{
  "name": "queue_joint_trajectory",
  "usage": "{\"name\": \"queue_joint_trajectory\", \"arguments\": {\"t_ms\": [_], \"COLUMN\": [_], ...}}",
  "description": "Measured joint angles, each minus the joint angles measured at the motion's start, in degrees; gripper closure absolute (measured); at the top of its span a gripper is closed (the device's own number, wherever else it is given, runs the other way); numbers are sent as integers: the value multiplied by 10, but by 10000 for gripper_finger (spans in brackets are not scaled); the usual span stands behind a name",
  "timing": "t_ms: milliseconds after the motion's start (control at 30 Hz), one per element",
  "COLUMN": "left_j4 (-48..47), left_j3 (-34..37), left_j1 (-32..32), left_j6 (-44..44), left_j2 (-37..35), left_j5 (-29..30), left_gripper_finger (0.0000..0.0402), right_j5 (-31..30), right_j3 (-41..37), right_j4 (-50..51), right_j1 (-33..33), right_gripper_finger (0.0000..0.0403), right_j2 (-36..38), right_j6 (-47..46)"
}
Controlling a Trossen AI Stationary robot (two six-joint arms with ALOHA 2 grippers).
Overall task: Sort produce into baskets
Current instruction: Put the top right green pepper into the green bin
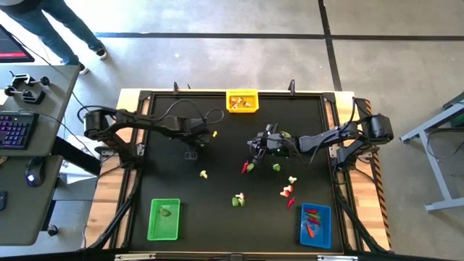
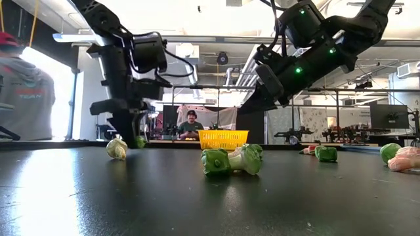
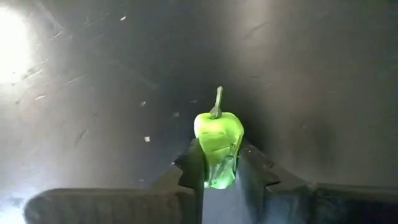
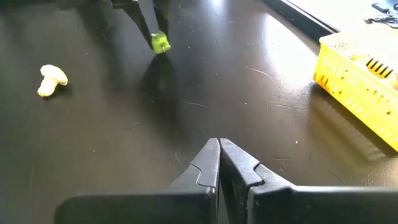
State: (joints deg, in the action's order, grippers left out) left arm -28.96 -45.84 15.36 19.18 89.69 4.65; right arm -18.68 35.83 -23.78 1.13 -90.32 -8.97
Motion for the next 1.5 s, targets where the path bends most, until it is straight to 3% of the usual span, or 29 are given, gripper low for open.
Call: {"name": "queue_joint_trajectory", "arguments": {"t_ms": [267, 700, 1133, 1333, 1500], "left_j4": [-62, -115, -101, -66, -51], "left_j3": [0, -1, -1, -1, -1], "left_j1": [-66, -315, -580, -626, -636], "left_j6": [-44, -292, -545, -587, -596], "left_j2": [-73, -215, -215, -185, -133], "left_j5": [-38, -71, -54, -25, -57], "left_gripper_finger": [362, 362, 362, 362, 362], "right_j5": [0, 0, 0, 0, 0], "right_j3": [0, 0, 0, 0, 0], "right_j4": [5, 5, 8, 8, 8], "right_j1": [0, 0, 0, 0, 0], "right_gripper_finger": [402, 402, 402, 402, 402], "right_j2": [0, 0, 0, 0, 0], "right_j6": [0, 0, 0, 0, 0]}}
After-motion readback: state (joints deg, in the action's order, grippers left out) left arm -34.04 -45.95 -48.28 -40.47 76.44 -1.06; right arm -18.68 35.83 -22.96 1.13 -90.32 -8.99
